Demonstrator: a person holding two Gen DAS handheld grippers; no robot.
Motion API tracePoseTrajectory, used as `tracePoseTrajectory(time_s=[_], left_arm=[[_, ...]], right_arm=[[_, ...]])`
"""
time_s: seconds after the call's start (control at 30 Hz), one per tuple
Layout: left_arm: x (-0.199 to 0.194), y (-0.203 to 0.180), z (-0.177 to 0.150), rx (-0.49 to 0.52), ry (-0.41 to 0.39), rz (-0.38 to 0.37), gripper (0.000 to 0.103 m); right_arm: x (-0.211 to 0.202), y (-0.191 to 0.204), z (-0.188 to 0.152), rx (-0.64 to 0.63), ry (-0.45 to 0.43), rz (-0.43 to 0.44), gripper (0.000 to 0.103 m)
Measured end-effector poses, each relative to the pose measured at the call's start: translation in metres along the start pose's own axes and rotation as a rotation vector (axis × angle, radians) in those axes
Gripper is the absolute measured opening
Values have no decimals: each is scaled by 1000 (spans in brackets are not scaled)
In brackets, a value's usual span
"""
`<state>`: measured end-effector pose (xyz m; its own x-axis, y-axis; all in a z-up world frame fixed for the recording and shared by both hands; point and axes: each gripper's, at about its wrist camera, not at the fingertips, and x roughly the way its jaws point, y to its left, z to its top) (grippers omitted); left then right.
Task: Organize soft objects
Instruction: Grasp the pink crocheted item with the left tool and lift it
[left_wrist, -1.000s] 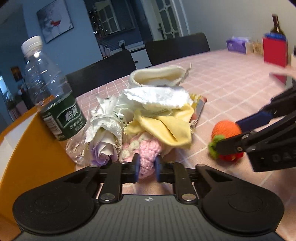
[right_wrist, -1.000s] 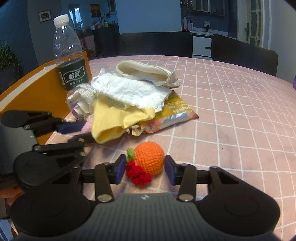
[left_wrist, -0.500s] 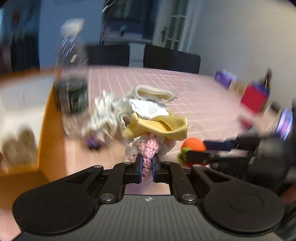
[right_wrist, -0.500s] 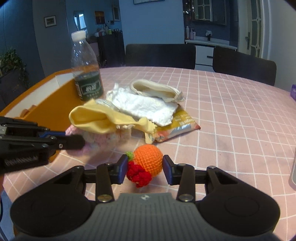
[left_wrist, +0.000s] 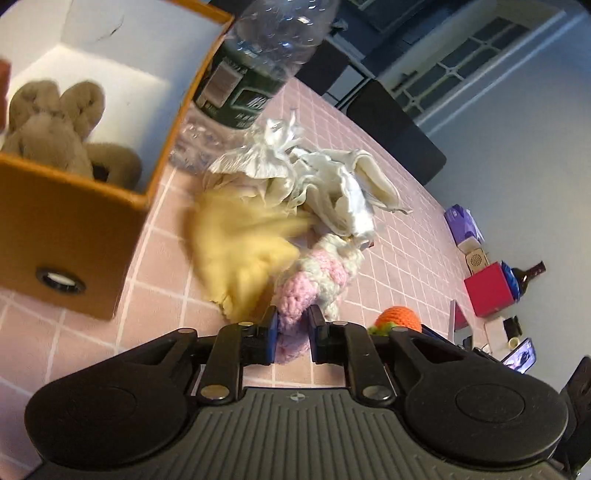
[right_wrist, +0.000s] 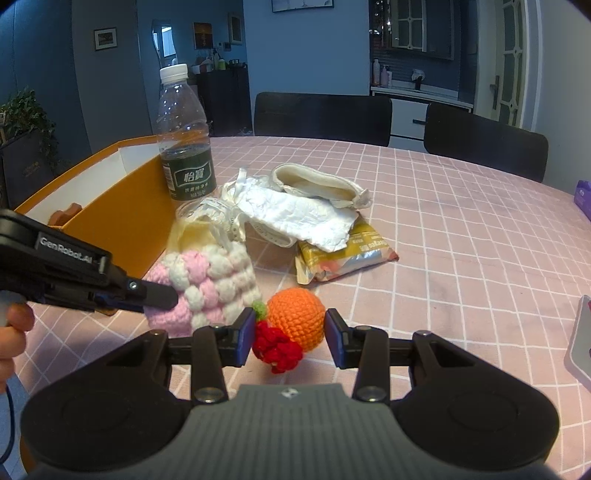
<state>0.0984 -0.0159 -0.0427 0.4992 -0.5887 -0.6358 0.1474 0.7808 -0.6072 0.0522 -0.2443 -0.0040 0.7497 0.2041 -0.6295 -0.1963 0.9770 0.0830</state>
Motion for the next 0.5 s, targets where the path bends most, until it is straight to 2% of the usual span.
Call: tracePoseTrajectory(time_s=[0.1,0.17,0.33,0.43,0.5], left_arm=[[4,-3,-2,71,3,-11,37],[8,-8,-3,132,0,-10,53],[11,-28,-10,270,-18,-46,75],[13,-38,-12,311,-14,-40,75],[19,-45,-12,349,-10,19,70]], right_arm=[[3,2,-2,-4,12,3,41],[5,2,-4,-3,17,2,41],[7,-2,-7,3,21,8,41],[12,-5,-9,6,24,17,41],[15,-5,-10,7,26,28,41]])
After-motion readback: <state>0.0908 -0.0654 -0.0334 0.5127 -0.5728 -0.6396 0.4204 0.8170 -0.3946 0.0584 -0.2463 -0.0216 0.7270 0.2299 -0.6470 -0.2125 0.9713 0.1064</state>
